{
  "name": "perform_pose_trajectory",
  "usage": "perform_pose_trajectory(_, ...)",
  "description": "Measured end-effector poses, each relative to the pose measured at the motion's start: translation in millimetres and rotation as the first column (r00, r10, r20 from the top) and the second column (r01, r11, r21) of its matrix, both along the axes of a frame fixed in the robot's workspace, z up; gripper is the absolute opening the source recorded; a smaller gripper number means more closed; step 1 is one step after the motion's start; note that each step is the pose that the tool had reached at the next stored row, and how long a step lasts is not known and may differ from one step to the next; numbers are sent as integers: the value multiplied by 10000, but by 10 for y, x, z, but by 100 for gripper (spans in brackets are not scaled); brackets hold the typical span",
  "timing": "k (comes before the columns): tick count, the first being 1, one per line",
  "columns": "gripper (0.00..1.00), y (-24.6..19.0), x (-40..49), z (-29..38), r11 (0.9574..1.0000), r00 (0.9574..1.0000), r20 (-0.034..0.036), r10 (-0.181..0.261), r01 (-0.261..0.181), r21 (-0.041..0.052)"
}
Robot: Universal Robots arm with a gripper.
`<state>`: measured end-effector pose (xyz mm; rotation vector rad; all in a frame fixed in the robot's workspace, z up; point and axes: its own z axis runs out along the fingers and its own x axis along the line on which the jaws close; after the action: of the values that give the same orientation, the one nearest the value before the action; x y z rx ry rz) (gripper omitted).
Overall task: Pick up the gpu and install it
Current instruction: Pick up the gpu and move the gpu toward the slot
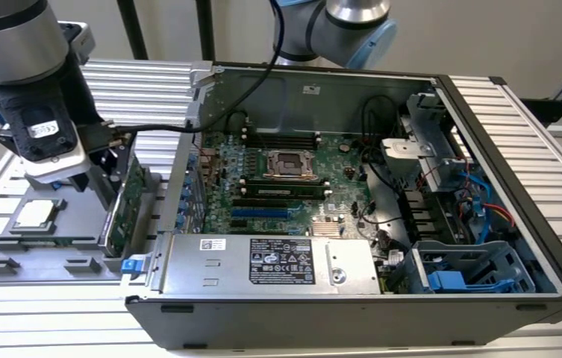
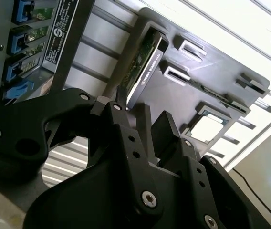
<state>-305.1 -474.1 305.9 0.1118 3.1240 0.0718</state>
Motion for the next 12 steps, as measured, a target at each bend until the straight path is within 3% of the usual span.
perform_pose_trajectory(12,100,0,-6,-45,10000,10000,1,1,-1,1)
